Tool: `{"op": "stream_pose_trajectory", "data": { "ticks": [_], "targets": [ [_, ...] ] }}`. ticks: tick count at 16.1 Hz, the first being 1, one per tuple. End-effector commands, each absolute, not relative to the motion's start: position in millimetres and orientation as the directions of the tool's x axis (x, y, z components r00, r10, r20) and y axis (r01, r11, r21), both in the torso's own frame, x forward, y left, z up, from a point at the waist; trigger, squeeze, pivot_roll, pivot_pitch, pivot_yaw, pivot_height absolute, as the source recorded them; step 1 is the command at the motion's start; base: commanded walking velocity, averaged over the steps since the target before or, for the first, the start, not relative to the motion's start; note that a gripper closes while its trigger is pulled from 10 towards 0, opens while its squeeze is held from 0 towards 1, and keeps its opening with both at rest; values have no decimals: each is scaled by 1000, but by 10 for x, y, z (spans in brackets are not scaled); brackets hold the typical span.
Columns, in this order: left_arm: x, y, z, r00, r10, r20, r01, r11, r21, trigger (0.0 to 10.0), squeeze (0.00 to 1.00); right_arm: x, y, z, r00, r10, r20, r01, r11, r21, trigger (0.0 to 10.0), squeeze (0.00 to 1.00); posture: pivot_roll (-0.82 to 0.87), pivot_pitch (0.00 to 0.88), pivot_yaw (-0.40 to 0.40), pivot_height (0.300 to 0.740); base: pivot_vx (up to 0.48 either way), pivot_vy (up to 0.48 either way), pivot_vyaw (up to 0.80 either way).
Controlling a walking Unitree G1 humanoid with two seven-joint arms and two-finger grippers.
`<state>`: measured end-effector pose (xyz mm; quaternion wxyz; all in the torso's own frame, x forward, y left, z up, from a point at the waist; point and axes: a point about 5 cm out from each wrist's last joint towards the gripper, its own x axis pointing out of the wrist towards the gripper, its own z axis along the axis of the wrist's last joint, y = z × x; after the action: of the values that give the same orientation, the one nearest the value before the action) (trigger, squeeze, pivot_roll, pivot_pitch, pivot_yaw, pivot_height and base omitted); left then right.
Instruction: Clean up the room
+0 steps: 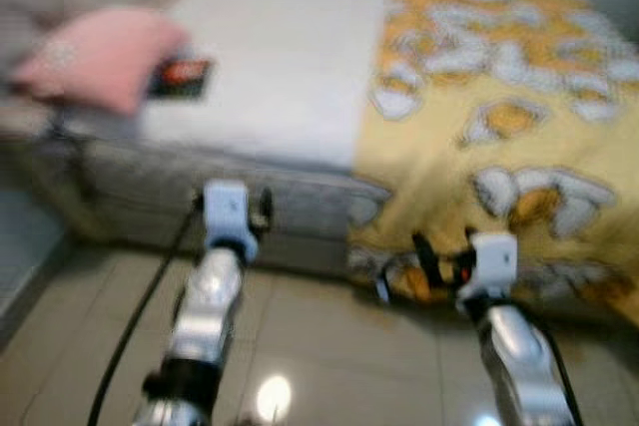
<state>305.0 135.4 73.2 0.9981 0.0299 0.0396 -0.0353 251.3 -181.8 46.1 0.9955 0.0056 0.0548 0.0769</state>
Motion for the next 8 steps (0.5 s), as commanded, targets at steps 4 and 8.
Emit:
{"op": "stream_pose_trajectory", "data": {
  "ticks": [4,8],
  "targets": [
    [3079,1322,720,991,-88,-100,96,992,77,10000,0,2520,-1761,438,975,189,-113,-188,982,17,10000,0,7,0,-28,740,172,-246,477],
    [3077,1332,726,993,-73,-93,82,992,92,10000,0,2540,-1766,424,975,186,-118,-185,982,22,10000,0,18,0,-19,740,345,-330,352]
  ]
}}
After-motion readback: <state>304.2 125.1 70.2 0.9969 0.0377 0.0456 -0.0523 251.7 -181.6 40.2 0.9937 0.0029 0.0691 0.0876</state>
